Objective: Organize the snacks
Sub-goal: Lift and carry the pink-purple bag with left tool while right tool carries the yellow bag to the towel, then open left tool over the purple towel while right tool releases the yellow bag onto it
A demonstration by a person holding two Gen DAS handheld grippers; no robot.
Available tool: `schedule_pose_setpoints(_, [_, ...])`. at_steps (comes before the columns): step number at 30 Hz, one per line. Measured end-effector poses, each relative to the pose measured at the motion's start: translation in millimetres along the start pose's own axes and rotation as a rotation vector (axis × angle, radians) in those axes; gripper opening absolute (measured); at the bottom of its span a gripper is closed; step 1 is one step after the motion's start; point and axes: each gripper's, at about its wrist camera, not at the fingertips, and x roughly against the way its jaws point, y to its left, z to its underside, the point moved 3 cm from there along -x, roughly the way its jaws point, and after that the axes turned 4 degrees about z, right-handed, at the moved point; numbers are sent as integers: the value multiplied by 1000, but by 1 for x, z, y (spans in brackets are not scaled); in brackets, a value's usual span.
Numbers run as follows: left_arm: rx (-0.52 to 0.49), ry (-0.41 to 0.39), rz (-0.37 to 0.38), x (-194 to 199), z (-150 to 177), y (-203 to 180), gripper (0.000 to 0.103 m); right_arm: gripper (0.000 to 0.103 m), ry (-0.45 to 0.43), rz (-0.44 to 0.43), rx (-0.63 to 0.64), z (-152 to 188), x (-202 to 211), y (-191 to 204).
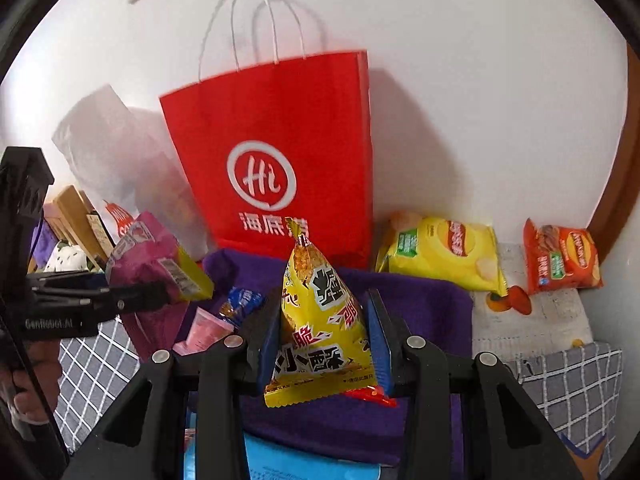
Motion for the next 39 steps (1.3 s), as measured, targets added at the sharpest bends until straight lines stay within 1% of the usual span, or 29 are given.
schedule_pose_setpoints(2, [10, 15, 1, -11, 3, 8, 54, 39, 35, -12, -4, 4, -14, -2])
schedule_pose_setpoints(5, [23, 48, -3, -26, 6, 16, 54, 39, 79, -13, 23, 11, -32, 0])
schedule_pose_setpoints(8, [39, 73, 12, -36, 8, 19, 54, 39, 116, -44, 58, 19, -44, 8])
schedule_pose_setpoints(12, [29, 94, 17, -43, 11, 18, 54, 39, 158, -64, 92, 28, -56, 17])
schedule_pose_setpoints(16, [35, 120, 32, -52, 14, 15, 54, 39, 198, -68, 111, 36, -67, 21])
schedule_pose_setpoints(21, [53, 141, 13, -60, 16, 17, 54, 39, 244, -69, 118, 39, -74, 20])
schedule_pose_setpoints(25, [46, 146, 14, -62, 17, 15, 55, 40, 257, -66, 128, 40, -76, 21])
schedule_pose_setpoints(35, [33, 162, 25, -70, 18, 10, 55, 41, 247, -49, 91, 34, -74, 10])
schedule_pose_setpoints(38, [27, 164, 28, -72, 18, 10, 55, 46, 240, -45, 96, 32, -71, 10])
schedule_pose_setpoints(39, [25, 164, 27, -73, 18, 9, 56, 49, 232, -41, 99, 30, -69, 9])
